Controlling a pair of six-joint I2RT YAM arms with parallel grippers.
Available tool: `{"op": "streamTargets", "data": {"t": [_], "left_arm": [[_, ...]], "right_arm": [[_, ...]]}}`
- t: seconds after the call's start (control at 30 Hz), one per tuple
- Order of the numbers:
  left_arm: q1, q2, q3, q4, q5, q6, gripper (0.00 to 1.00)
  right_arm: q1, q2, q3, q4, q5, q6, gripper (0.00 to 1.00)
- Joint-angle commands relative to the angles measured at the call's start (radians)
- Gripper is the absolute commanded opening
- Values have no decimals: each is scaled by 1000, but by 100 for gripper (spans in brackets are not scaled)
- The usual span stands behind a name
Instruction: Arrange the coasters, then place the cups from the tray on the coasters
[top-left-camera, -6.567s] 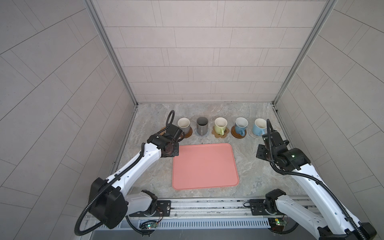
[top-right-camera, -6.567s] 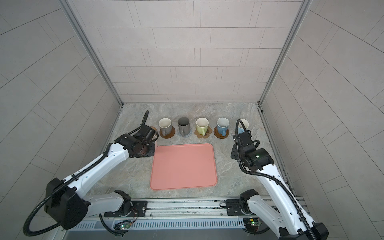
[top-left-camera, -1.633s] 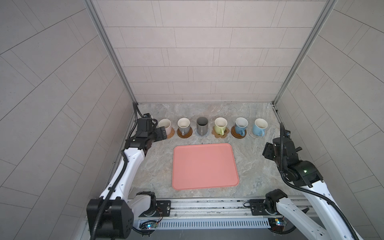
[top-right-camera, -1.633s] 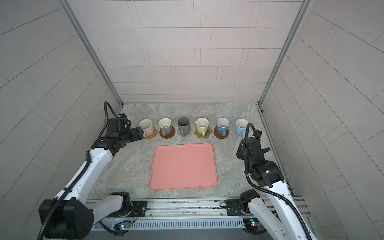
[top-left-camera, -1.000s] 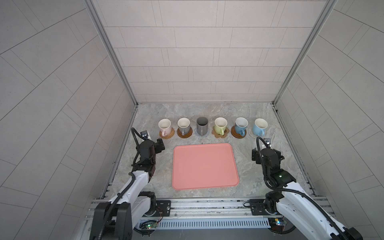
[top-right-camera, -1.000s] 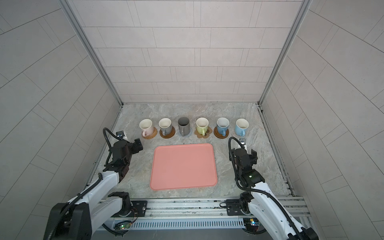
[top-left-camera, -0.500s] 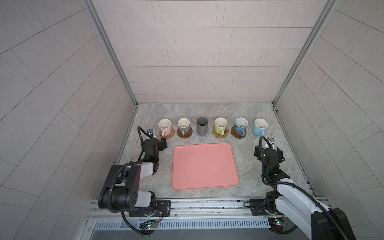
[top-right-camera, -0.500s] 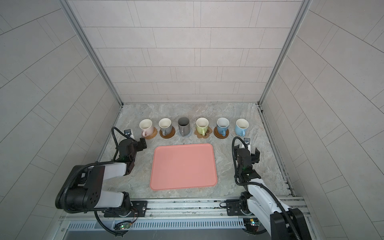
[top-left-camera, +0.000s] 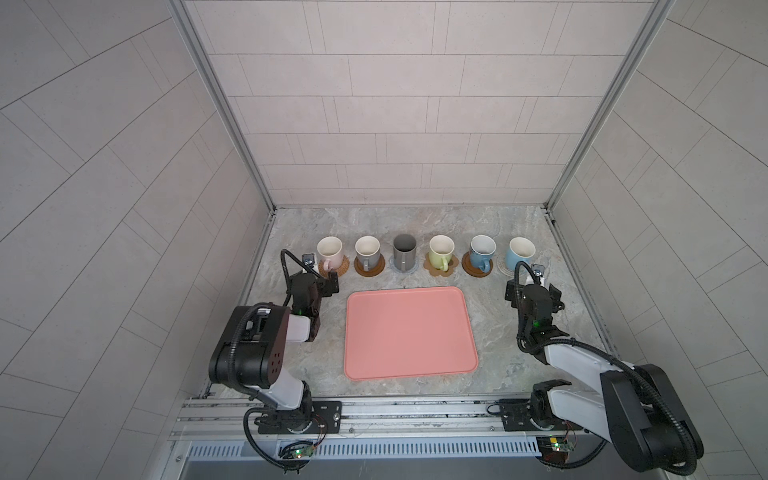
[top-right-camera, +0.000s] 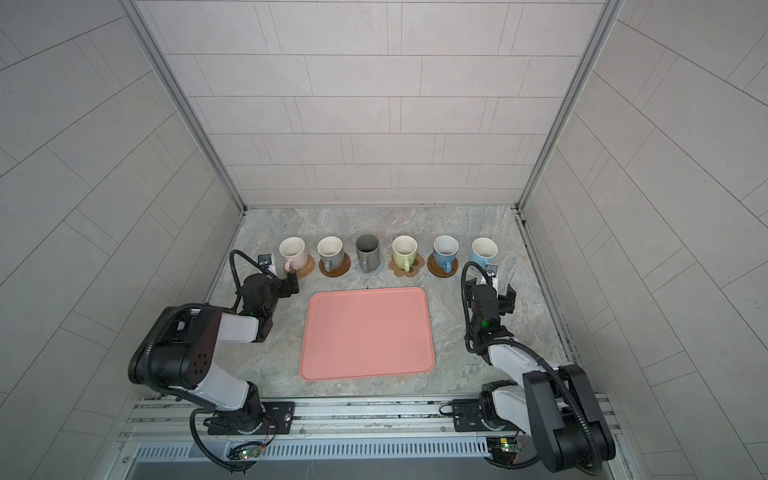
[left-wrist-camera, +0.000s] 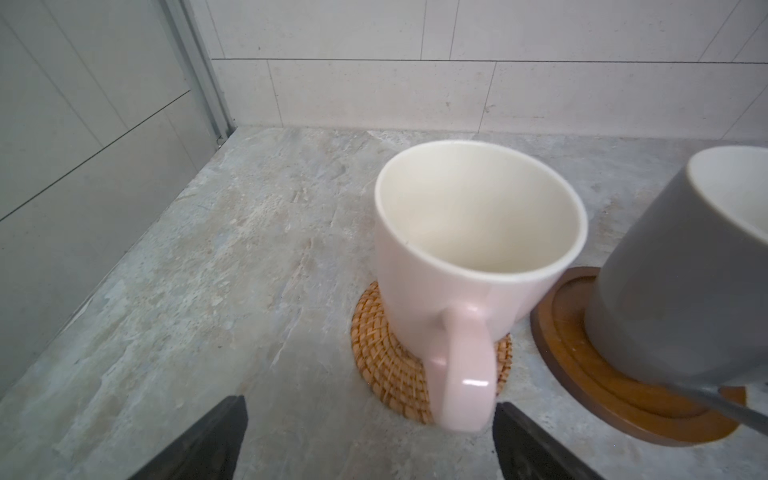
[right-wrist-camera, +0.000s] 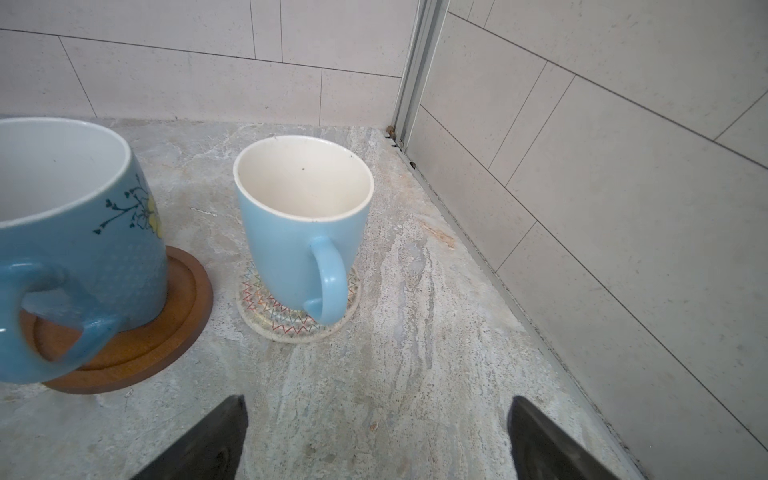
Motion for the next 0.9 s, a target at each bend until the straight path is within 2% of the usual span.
{"op": "streamTargets", "data": {"t": [0.0,0.23,0.3,0.4,0.57,0.6,0.67,0.73,0.8,0.87], "left_arm": [[2,28,-13,63,42,35,100],[5,15,-22,54,-21,12,100],[4,19,-19,58,-33,7,100],[3,21,-19,56,-36,6,100],[3,21,-9,43,-51,0,100],[4,21,-9,40,-54,-2,100],[4,21,-3,30,-63,-5,100],[4,22,12,2,-83,-13,100],[1,25,30,-32,-97,-14,100],[2,24,29,-32,-97,-15,100]], "right_arm": [[-6,42,27,68,-3,-19,100],[-11,130,102,43,-55,-31,99],[-11,141,66,121,-58,10,99],[-2,175,49,191,-63,-6,99],[2,350,74,324,-84,-54,100],[2,366,92,313,-75,-58,100],[0,331,142,157,-53,-10,100],[-6,359,142,200,-56,-28,100],[-12,343,170,117,-57,0,100],[-13,350,166,135,-60,-5,99]]}}
